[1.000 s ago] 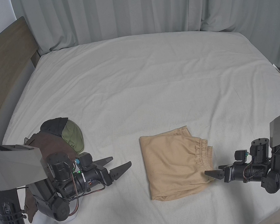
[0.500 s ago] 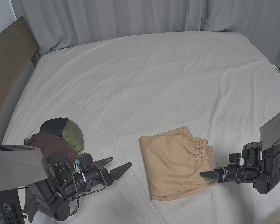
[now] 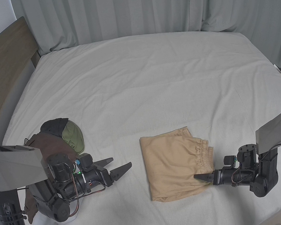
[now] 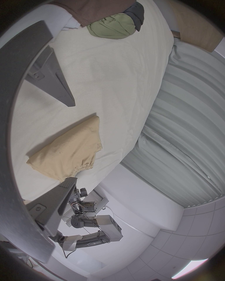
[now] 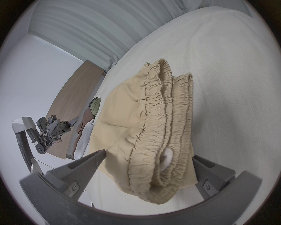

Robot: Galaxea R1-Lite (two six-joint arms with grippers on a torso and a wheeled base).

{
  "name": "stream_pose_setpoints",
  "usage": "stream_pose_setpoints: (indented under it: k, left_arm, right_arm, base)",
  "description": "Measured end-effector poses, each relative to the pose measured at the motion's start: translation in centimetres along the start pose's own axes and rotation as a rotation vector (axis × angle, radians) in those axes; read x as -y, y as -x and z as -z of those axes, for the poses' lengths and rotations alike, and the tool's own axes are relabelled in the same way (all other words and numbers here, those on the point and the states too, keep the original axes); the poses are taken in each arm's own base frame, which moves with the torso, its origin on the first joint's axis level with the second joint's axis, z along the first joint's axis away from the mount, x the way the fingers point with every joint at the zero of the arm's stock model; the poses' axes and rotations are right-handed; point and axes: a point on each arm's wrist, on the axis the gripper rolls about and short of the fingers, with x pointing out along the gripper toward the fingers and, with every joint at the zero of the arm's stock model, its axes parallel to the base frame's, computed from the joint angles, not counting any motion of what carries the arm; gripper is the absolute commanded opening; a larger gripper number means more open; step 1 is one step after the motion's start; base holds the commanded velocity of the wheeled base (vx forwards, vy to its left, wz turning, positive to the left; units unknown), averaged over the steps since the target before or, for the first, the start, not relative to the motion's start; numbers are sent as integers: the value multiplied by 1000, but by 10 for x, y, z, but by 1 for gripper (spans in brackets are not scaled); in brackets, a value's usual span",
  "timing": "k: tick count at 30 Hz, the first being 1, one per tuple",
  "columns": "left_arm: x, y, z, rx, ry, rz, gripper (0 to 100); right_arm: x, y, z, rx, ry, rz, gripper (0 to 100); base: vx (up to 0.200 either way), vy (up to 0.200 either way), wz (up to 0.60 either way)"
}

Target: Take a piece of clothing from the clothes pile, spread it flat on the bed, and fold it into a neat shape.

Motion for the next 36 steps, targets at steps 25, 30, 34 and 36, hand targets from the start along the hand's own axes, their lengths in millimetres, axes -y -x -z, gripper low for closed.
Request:
stream_pose_setpoints:
  k: [25, 30, 34, 36]
  left_arm:
    - [-2, 0, -2, 9, -20, -4, 100]
    - [-3, 1, -3, 12, -70, -10, 100]
    - [-4, 3, -3, 12, -91, -14, 100]
    - [-4, 3, -4, 13, -98, -15, 100]
  right_arm:
    - [-7, 2, -4, 11, 12, -17, 0]
    - [-21, 6, -12, 38, 39, -51, 0]
    - [-42, 14, -24, 81, 58, -102, 0]
    - [-53, 19, -30, 103, 63, -129, 0]
  base:
    - [0, 0, 0]
    - [0, 0, 0]
    - [0, 0, 0]
    - [0, 0, 0]
